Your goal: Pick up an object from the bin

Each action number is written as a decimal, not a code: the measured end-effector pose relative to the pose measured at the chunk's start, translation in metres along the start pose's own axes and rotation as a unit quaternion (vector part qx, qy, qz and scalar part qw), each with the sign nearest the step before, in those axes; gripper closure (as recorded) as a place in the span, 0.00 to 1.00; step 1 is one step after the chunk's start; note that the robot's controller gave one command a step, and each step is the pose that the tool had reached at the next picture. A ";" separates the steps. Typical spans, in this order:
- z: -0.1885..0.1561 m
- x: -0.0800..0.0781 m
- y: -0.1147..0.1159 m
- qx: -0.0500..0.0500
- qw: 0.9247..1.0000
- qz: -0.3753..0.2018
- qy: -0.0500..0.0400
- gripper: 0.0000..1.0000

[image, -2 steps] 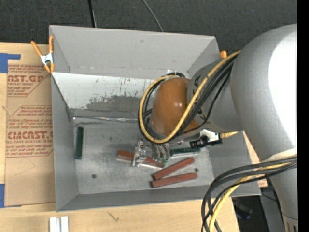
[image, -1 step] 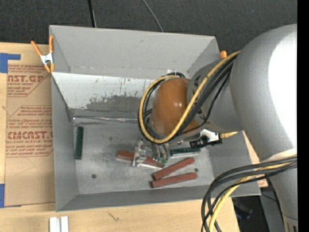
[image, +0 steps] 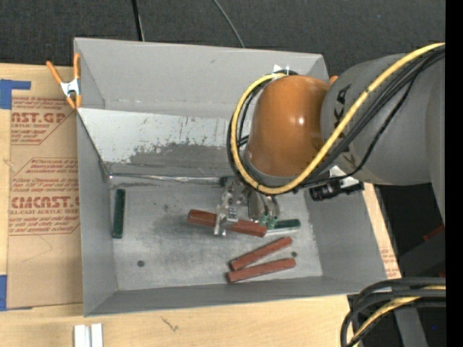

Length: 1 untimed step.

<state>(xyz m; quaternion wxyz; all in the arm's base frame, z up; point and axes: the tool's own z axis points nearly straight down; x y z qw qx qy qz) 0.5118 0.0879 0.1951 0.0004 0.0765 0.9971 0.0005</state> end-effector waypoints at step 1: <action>0.000 0.000 0.000 0.000 1.000 0.000 0.000 1.00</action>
Offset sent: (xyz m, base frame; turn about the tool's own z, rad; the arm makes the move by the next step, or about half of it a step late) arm 0.0053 -0.0136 0.1332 -0.3784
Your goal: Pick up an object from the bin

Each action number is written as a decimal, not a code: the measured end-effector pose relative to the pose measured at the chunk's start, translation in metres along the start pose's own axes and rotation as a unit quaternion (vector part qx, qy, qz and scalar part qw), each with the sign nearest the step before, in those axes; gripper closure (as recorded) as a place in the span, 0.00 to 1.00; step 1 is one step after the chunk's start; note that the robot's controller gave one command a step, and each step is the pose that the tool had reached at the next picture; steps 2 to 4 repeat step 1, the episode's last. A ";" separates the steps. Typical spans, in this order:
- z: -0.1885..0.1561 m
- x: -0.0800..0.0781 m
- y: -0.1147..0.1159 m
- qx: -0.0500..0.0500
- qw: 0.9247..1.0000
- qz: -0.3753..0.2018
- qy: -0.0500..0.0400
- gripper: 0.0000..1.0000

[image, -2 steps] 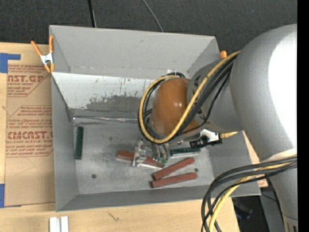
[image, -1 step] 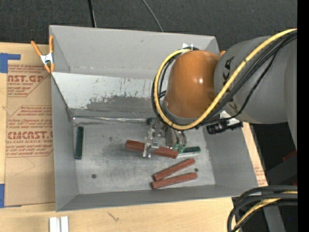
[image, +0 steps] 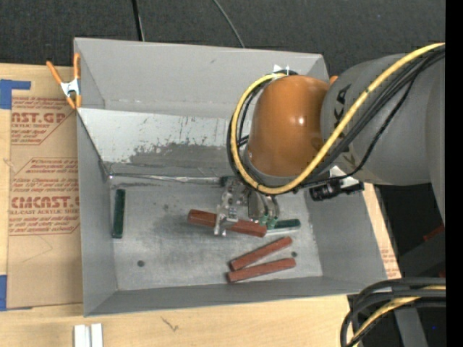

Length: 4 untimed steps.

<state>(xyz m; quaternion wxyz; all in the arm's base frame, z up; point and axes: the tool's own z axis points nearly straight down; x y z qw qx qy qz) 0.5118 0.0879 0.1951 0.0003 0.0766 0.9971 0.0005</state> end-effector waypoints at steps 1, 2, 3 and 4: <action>-0.026 0.000 -0.002 0.001 0.999 -0.041 0.003 1.00; -0.026 0.000 -0.002 0.001 0.999 -0.041 0.003 1.00; -0.026 0.000 -0.002 0.001 0.999 -0.041 0.003 1.00; -0.026 0.000 -0.002 0.001 0.999 -0.041 0.003 1.00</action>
Offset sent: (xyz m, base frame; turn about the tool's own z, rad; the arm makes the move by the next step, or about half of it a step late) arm 0.0572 -0.0859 -0.1251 -0.0545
